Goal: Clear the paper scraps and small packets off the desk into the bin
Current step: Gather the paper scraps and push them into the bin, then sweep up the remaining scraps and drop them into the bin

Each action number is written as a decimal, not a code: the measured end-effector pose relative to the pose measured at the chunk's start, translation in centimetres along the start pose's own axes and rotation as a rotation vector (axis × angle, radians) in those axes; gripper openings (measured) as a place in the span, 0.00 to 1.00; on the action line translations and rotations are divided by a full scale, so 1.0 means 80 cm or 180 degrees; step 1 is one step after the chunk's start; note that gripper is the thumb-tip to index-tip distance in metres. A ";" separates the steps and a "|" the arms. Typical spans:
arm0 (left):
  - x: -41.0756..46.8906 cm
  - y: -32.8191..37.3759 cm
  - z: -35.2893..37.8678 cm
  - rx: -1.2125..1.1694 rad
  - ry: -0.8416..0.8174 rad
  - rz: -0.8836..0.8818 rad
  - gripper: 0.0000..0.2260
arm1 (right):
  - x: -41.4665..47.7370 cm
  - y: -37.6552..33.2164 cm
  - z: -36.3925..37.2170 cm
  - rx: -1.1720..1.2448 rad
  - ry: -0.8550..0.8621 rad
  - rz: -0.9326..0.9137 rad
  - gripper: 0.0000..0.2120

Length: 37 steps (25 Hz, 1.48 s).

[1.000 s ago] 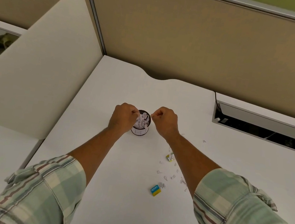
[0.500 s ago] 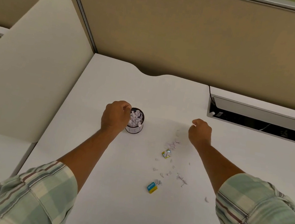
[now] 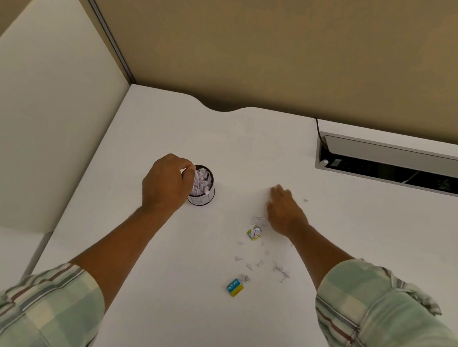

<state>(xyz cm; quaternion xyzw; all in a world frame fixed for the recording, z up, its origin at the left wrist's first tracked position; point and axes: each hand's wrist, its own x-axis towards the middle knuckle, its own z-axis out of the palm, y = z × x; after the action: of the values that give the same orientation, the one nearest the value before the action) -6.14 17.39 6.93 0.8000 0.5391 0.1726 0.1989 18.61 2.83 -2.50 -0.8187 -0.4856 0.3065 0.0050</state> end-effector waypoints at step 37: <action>-0.158 -0.002 0.148 0.0527 -0.2356 0.0925 0.33 | -0.079 0.086 0.025 -0.0275 -0.0001 0.0071 0.30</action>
<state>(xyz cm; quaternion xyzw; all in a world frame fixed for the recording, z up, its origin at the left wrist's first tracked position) -5.02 4.09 -4.14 0.8893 0.3245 -0.1447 0.2879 20.91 -6.42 -3.12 -0.8234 -0.4892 0.2854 -0.0339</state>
